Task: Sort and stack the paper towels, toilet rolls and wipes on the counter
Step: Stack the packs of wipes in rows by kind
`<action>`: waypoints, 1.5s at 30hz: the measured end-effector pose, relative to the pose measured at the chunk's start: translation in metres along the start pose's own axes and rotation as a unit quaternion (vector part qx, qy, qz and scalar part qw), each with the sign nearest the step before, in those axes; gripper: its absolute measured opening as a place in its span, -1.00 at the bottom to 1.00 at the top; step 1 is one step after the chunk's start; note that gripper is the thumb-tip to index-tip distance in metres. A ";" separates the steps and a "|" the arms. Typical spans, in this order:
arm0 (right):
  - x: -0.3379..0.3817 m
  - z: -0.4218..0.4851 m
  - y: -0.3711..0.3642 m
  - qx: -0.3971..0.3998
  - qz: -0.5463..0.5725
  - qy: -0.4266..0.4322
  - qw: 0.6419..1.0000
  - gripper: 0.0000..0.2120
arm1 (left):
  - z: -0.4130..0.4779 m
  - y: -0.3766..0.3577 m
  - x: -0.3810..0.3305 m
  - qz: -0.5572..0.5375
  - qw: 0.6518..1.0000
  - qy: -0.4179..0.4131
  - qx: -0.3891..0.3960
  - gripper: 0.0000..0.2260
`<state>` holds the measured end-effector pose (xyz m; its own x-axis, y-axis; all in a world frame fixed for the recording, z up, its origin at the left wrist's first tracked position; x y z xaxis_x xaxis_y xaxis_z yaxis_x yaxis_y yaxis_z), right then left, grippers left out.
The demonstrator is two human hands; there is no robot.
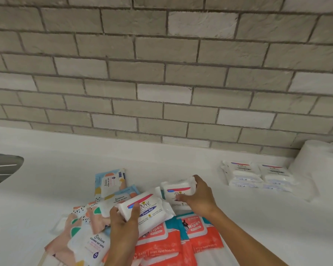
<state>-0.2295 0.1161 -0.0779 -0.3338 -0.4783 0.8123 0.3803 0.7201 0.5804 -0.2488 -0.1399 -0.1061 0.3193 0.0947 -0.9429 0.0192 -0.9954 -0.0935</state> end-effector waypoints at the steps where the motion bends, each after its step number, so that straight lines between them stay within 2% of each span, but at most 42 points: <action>1: -0.001 -0.006 0.007 -0.019 0.022 -0.007 1.000 -0.48 | -0.002 -0.001 -0.002 -0.003 1.000 -0.001 0.005 -0.53; 9: -0.026 -0.064 0.044 -0.090 0.225 -0.050 0.969 -0.55 | -0.031 -0.019 -0.019 -0.111 0.988 0.009 0.104 -0.78; 18: -0.093 -0.107 0.086 -0.074 0.398 -0.081 0.911 -0.62 | -0.050 -0.081 0.002 -0.151 0.970 0.056 0.184 -0.60; 21: -0.112 -0.104 0.114 -0.072 0.439 -0.091 0.891 -0.63 | -0.059 -0.105 0.004 -0.153 0.966 0.059 0.200 -0.61; 24: -0.126 -0.093 0.147 -0.091 0.481 -0.097 0.867 -0.73 | -0.062 -0.134 0.001 -0.130 0.967 0.047 0.214 -0.63; 27: -0.140 -0.073 0.181 -0.121 0.512 -0.098 0.845 -0.77 | -0.061 -0.165 -0.005 -0.119 0.968 0.038 0.216 -0.63; 31: -0.156 -0.043 0.226 -0.149 0.554 -0.093 0.814 -0.72 | -0.058 -0.211 -0.015 -0.120 0.965 0.033 0.231 -0.72; 35: -0.174 -0.005 0.256 -0.151 0.569 -0.103 0.802 -0.70 | -0.048 -0.252 -0.017 -0.112 0.965 0.032 0.237 -0.74; 38: -0.186 0.024 0.264 -0.157 0.589 -0.144 0.780 -0.67 | -0.040 -0.279 -0.019 -0.108 0.964 0.033 0.239 -0.75; 41: -0.197 0.046 0.268 -0.169 0.581 -0.188 0.774 -0.61 | -0.033 -0.304 -0.019 -0.108 0.961 0.049 0.250 -0.77; 43: -0.203 0.054 0.268 -0.174 0.572 -0.207 0.774 -0.59 | -0.024 -0.318 -0.018 -0.108 0.961 0.061 0.249 -0.75; 45: -0.210 0.058 0.268 -0.181 0.567 -0.211 0.775 -0.58 | -0.014 -0.332 -0.019 -0.112 0.960 0.076 0.243 -0.61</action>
<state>-0.1080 0.4388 -0.0960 0.1697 0.6221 0.7643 0.8278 0.3309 -0.4531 -0.2480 0.1885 -0.0529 0.4944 0.2671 -0.8272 -0.3288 -0.8235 -0.4624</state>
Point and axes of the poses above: each hand's wrist, its own z-axis towards the middle knuckle, its own y-axis out of the back of the hand, x = y × z, the point moved 9 cm from there along z, towards the middle knuckle, and after that the axes turned 2 degrees about x, right-handed, at the moved point
